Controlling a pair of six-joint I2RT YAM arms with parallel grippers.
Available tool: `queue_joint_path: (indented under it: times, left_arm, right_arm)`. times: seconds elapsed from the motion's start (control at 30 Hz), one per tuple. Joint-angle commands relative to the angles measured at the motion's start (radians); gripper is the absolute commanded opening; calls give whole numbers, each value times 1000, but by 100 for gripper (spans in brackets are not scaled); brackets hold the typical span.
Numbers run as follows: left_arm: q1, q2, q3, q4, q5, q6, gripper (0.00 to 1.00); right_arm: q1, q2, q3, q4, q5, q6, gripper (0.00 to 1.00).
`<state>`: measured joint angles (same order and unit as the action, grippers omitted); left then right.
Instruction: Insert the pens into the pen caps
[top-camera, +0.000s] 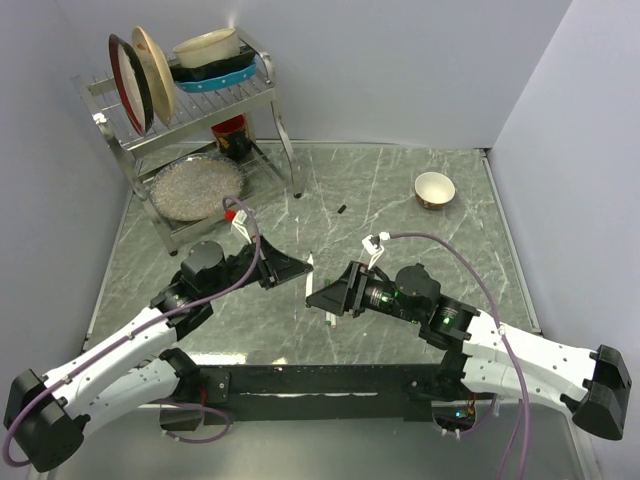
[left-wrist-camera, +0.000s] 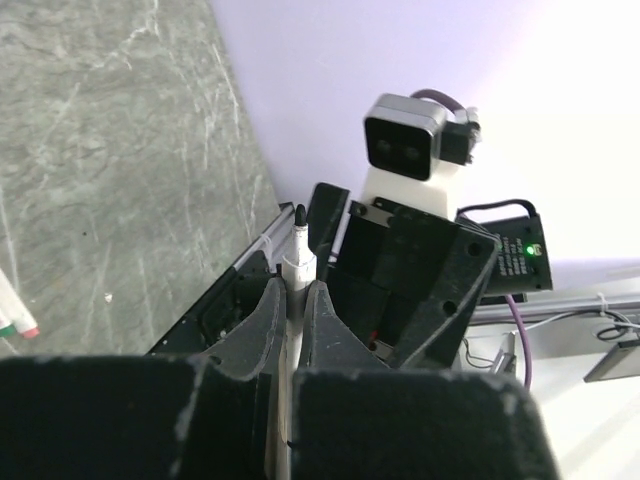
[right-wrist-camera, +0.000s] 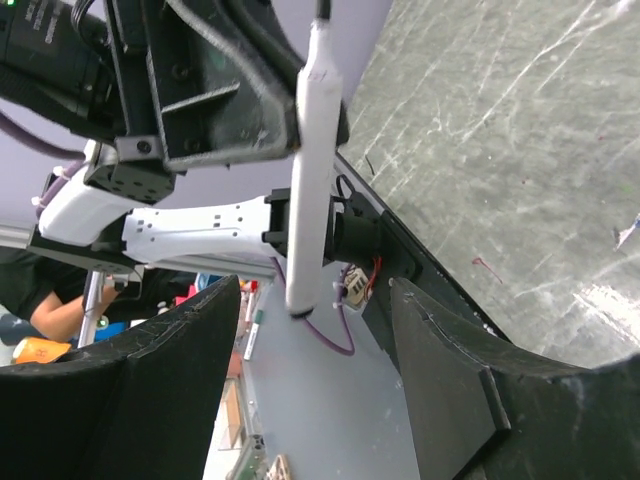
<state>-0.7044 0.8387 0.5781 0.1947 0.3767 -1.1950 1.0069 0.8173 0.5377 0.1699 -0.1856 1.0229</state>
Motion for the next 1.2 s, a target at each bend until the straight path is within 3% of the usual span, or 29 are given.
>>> queue_joint_path:
  times: [0.0,0.2,0.47,0.57,0.67,0.77,0.8,0.83,0.9,1.0,1.17]
  left_arm:
    - [-15,-32,-8,98,-2,-31,1]
    - [-30,-30,-1,86,-19,-29,1]
    - [-47,-33,-18,98,-44,-38,1]
    - [-53,-33,-17,106,-51,-41,1]
    - [-58,-26,-11,100,-59,-32,1]
    - [-58,-10,34,39,-65,27,31]
    - [-58,-6,81,-48,-79,50,49]
    - [-58,5,107,-93,-109,101,55]
    - [-58,16,181,-228,-153,149,63]
    - [-56,66,280,-325,-237,250,66]
    - [-52,287,471,-494,-373,402,68]
  right_arm:
    - [-4,42,41,83,-8,14,68]
    - [-4,56,19,152,-5,42,54]
    - [-4,52,7,187,0,46,44]
    - [-4,59,1,207,-14,51,29]
    - [-2,52,-4,203,-17,54,0]
    - [-4,16,-19,146,35,63,0]
    - [-4,-13,-22,117,58,69,0]
    - [-4,-32,-24,85,81,69,0]
    - [-4,-90,-27,-9,138,63,0]
    - [-4,-188,-36,-118,185,52,0]
    - [-4,-368,-45,-295,330,43,0]
